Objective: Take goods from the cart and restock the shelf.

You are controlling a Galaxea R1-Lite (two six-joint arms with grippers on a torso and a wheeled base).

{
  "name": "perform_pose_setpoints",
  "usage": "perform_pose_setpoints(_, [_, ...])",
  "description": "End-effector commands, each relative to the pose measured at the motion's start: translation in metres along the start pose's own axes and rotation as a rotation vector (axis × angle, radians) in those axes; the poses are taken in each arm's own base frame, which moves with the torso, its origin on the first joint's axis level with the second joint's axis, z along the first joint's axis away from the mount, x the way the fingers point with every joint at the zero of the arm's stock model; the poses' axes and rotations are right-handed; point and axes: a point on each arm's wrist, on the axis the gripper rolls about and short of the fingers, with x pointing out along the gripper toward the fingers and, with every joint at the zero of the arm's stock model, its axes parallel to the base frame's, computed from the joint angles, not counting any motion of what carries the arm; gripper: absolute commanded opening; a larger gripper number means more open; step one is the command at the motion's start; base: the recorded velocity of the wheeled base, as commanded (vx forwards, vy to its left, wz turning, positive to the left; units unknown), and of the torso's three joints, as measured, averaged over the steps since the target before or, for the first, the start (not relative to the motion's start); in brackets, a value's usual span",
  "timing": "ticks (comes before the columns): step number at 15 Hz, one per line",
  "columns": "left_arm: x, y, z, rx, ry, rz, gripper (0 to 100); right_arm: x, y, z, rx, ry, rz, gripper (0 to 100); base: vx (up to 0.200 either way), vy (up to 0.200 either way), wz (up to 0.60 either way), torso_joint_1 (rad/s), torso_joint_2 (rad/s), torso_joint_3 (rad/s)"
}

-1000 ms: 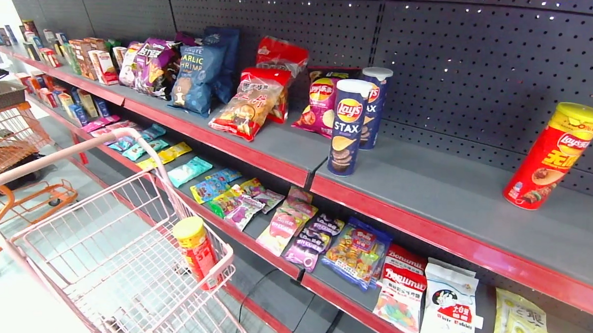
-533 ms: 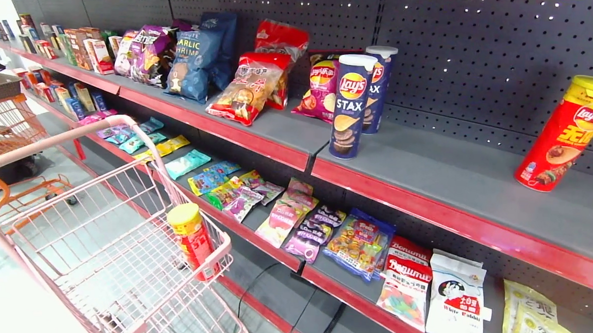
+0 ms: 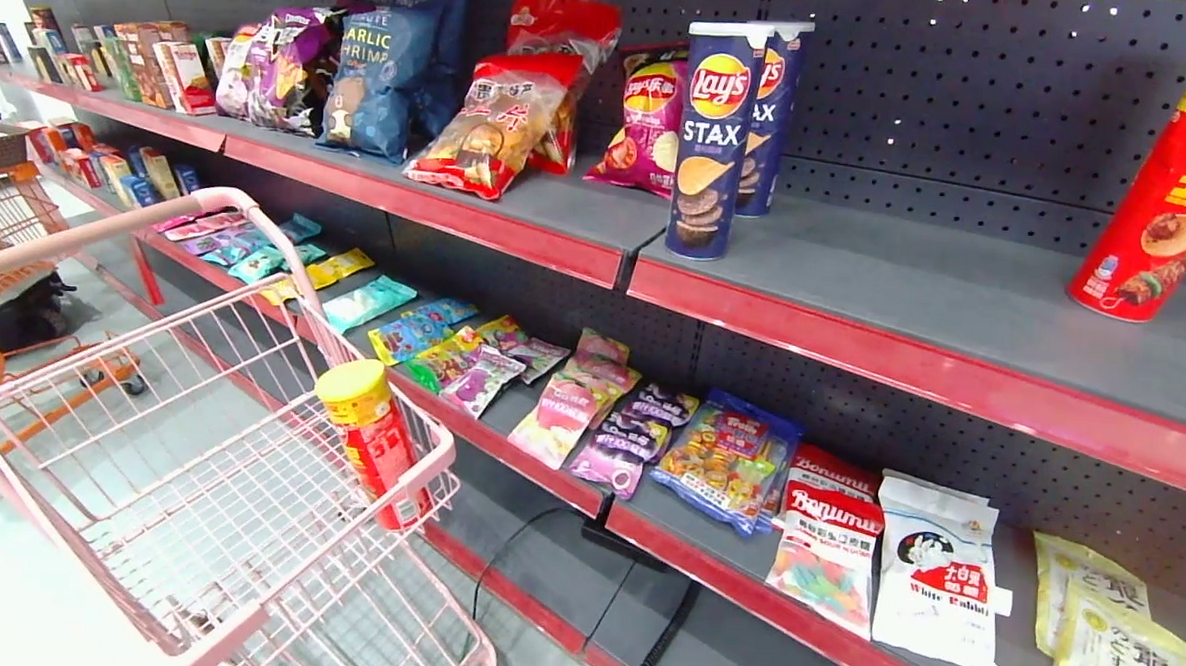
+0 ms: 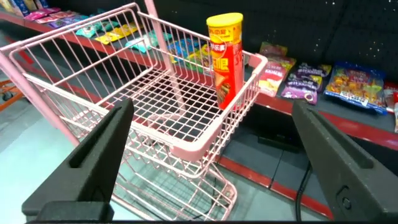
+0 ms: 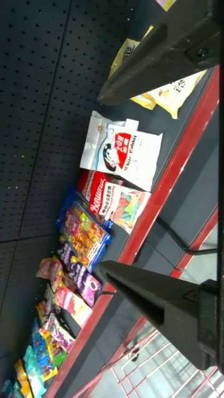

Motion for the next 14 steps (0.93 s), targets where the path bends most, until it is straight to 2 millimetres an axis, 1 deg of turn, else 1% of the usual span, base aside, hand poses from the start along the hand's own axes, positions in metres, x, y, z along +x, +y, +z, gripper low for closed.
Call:
perform_pose_setpoints(1, [0.0, 0.0, 0.0, 0.0, -0.001, 0.0, 100, 0.0, 0.0, 0.0, 0.0, 0.001, 0.0, 100, 0.0, 0.0, 0.0, -0.056, 0.17, 0.11])
perform_pose_setpoints(4, [0.0, 0.0, 0.0, 0.023, -0.004, -0.009, 100, 0.0, 0.0, 0.0, 0.0, 0.001, 0.0, 100, 0.0, 0.0, 0.0, -0.018, 0.05, 0.031])
perform_pose_setpoints(5, [-0.001, 0.0, 0.008, 0.065, -0.029, -0.013, 100, 0.0, 0.0, 0.0, 0.0, 0.001, 0.0, 100, 0.0, 0.0, 0.0, 0.0, 0.0, 0.0])
perform_pose_setpoints(6, [0.0, 0.001, 0.064, 0.038, -0.058, -0.023, 100, 0.0, 0.0, 0.0, 0.0, 0.001, 0.0, 100, 0.0, 0.0, 0.0, 0.0, 0.0, 0.0])
perform_pose_setpoints(7, [0.031, 0.003, 0.132, -0.118, -0.011, -0.007, 100, 0.0, 0.0, 0.0, 0.0, 0.001, 0.002, 100, 0.0, 0.0, 0.0, 0.0, 0.0, 0.0])
perform_pose_setpoints(8, [0.065, 0.003, 0.179, -0.214, 0.006, 0.007, 100, 0.0, 0.0, 0.0, 0.0, 0.001, 0.0, 100, 0.0, 0.0, 0.0, 0.0, 0.0, 0.0])
perform_pose_setpoints(9, [0.099, 0.005, 0.19, -0.233, 0.076, 0.045, 100, 0.0, 0.0, 0.0, 0.0, 0.001, 0.002, 100, 0.0, 0.0, 0.0, 0.0, 0.0, 0.0])
perform_pose_setpoints(10, [0.127, 0.008, 0.181, -0.232, 0.166, 0.057, 100, 0.0, 0.0, 0.0, 0.0, 0.001, 0.0, 100, 0.0, 0.0, 0.0, 0.0, 0.0, 0.0])
perform_pose_setpoints(11, [0.143, 0.008, 0.17, -0.23, 0.234, 0.014, 100, 0.0, 0.0, 0.0, 0.0, 0.001, 0.0, 100, 0.0, 0.0, 0.0, 0.0, 0.0, 0.0])
perform_pose_setpoints(12, [0.178, 0.017, 0.149, -0.203, 0.331, -0.006, 100, 0.0, 0.0, 0.0, 0.0, 0.001, 0.002, 100, 0.0, 0.0, 0.0, 0.0, 0.0, 0.0])
perform_pose_setpoints(13, [0.197, 0.029, 0.125, -0.12, 0.426, 0.024, 100, 0.0, 0.0, 0.0, 0.0, 0.001, 0.002, 100, 0.0, 0.0, 0.0, 0.0, 0.0, 0.0])
perform_pose_setpoints(14, [0.214, 0.04, 0.107, -0.038, 0.499, -0.009, 100, 0.0, 0.0, 0.0, 0.0, 0.001, 0.002, 100, 0.0, 0.0, 0.0, 0.0, 0.0, 0.0])
